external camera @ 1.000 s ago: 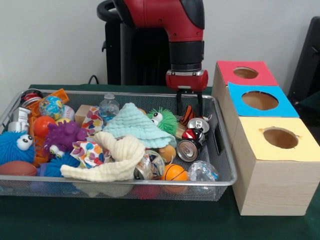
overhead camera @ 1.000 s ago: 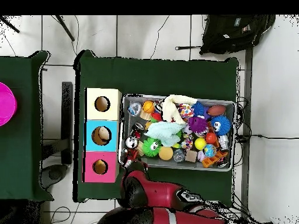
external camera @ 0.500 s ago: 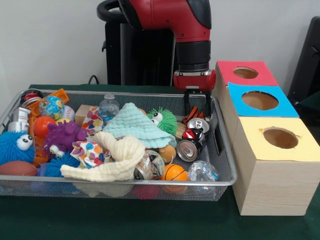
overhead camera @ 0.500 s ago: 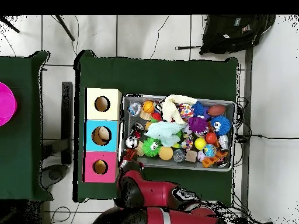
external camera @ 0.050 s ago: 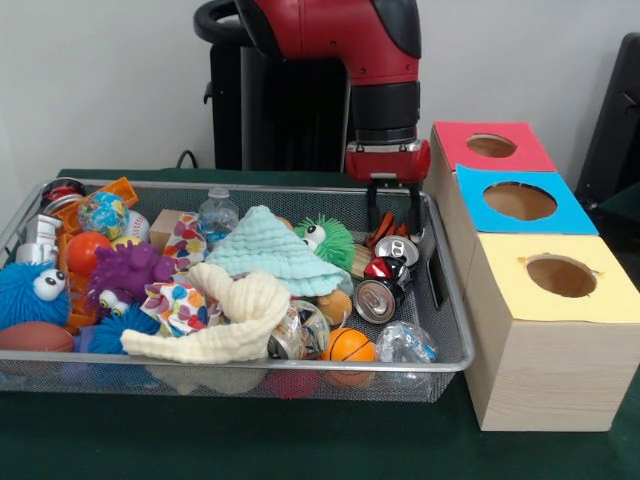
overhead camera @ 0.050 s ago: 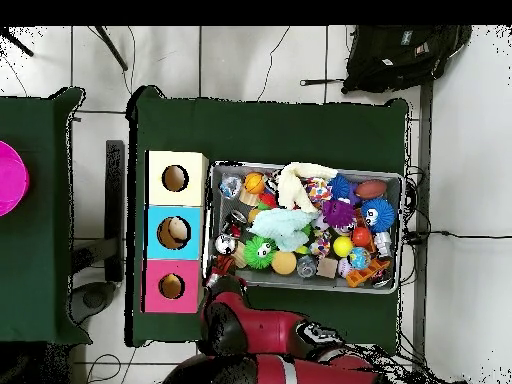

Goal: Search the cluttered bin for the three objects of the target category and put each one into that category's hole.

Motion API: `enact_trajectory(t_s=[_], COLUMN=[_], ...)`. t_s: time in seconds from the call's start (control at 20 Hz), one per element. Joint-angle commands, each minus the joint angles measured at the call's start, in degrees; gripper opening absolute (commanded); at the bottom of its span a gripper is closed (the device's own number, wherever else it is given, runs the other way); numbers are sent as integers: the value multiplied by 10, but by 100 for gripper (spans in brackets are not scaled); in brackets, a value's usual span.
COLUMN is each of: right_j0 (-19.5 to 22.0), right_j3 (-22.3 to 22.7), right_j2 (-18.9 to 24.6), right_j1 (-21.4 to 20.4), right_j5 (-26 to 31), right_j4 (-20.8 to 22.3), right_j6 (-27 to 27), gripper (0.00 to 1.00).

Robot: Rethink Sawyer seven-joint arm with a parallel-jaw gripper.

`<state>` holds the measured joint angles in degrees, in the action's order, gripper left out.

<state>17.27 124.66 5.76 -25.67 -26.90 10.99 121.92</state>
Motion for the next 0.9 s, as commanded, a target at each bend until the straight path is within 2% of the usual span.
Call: enact_trajectory(t_s=[0.05,0.5,0.7,0.9], right_j0=[17,12,-5,-5], right_j3=[-63,-94,-96,-100], right_j2=[60,54,41,47], right_j1=[42,85,91,103], right_j5=[10,-15,-25,-32], right_j4=[5,4,-16,-15], right_j6=[94,90,98,103], gripper=[100,100,100,100])
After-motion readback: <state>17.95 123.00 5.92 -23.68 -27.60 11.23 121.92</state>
